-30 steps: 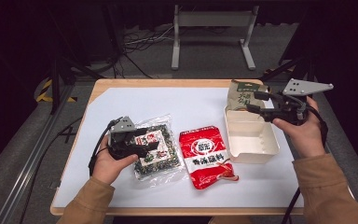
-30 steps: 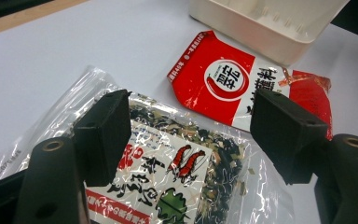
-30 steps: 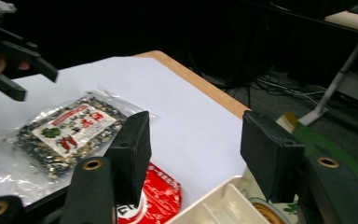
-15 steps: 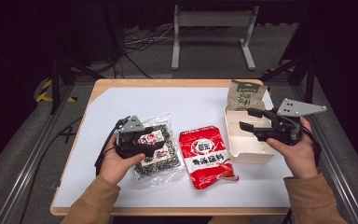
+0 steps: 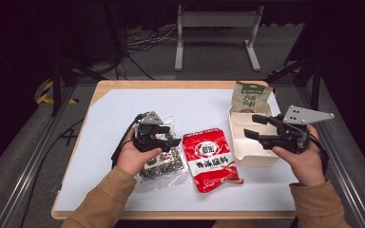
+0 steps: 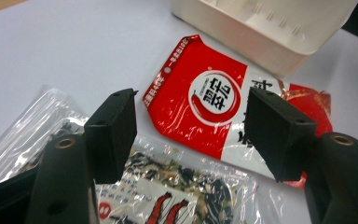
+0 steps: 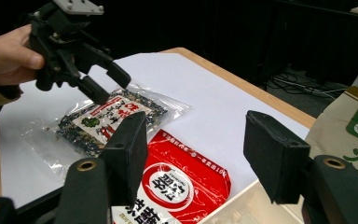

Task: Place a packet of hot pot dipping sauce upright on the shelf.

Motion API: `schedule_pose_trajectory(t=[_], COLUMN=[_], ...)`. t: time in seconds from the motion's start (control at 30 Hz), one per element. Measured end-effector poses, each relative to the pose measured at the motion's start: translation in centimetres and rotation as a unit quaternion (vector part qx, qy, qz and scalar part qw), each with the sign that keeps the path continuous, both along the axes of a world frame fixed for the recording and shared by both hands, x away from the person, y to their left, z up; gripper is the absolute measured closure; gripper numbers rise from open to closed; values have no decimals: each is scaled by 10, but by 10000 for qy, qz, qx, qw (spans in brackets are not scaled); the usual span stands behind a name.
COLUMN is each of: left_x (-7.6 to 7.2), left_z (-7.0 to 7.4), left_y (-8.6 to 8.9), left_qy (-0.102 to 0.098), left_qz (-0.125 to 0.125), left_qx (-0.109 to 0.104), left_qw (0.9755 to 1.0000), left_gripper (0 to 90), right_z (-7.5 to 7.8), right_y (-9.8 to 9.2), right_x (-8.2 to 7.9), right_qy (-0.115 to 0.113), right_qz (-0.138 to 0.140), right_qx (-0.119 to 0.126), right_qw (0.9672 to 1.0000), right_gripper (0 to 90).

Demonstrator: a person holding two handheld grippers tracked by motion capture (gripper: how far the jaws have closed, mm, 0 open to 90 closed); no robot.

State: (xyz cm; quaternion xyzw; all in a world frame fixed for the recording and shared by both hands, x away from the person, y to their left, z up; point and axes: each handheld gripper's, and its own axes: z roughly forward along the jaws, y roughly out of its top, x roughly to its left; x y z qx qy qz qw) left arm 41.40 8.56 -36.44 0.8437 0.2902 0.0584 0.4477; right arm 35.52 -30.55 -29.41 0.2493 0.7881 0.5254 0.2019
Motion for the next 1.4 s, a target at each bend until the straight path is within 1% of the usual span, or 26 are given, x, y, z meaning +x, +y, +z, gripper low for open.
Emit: schedule_pose_trajectory(t=[0.03,0.07,0.1,0.13,0.17,0.23,0.27,0.33,0.43,0.57,0.6,0.63,0.77,0.87,0.97,1.0,1.03,1.1,1.23,1.3,1.4], left_x=[4,4,7,9,13,17,20,26,33,38,38,40,42,44,49,51,51,52,55,57,59], left_z=[-1,-1,-2,-3,-5,-7,-9,-14,-22,-27,-29,-31,-37,-42,-48,-51,-51,-55,-61,-63,-66], left_y=[-6,-6,-9,-11,-14,-17,-19,-23,-25,-27,-28,-29,-34,-39,-41,-41,-41,-44,-50,-54,-59], left_qy=[-2,-2,40,77,179,278,317,259,254,259,286,262,354,435,541,610,610,693,823,857,945], left_qz=[10,10,20,9,8,38,56,71,96,111,135,118,97,86,84,63,63,41,-22,-122,-195], left_qx=[158,158,192,183,132,84,113,254,331,384,347,383,368,427,468,500,500,539,647,717,691], left_qw=[9999,9999,9998,9998,9998,9996,9994,9993,9991,9989,9989,9989,9987,9981,9974,9969,9969,9961,9945,9937,9929], left_gripper=[362,360,360,356,348,339,335,330,346,348,348,347,342,347,356,358,360,360,362,349,343], right_z=[-1,-2,-2,-4,-5,-7,-8,-11,-13,-15,-15,-16,-18,-19,-21,-22,-22,-23,-23,-23,-24], right_y=[1,1,1,2,3,5,5,6,6,5,5,5,5,5,4,4,4,2,2,2,2], right_x=[-2,-2,-2,-3,-4,-7,-8,-10,-11,-11,-11,-11,-9,-9,-9,-9,-9,-8,-7,-7,-7], right_qy=[-12,-7,-7,5,12,19,29,46,65,60,60,64,104,82,103,116,116,129,152,153,157], right_qz=[13,33,33,78,92,155,172,216,225,177,177,169,164,163,166,157,157,125,112,124,137], right_qx=[-33,-47,-47,-78,-88,-124,-130,-161,-150,-189,-189,-198,-138,-160,-132,-132,-132,-121,-109,-107,-105], right_qw=[10000,10000,10000,9999,9999,9998,9998,9996,9996,9996,9996,9996,9997,9997,9997,9997,9997,9998,9998,9997,9997], right_gripper=[392,392,392,392,392,392,392,393,390,389,389,389,386,386,384,384,384,384,383,382,380])
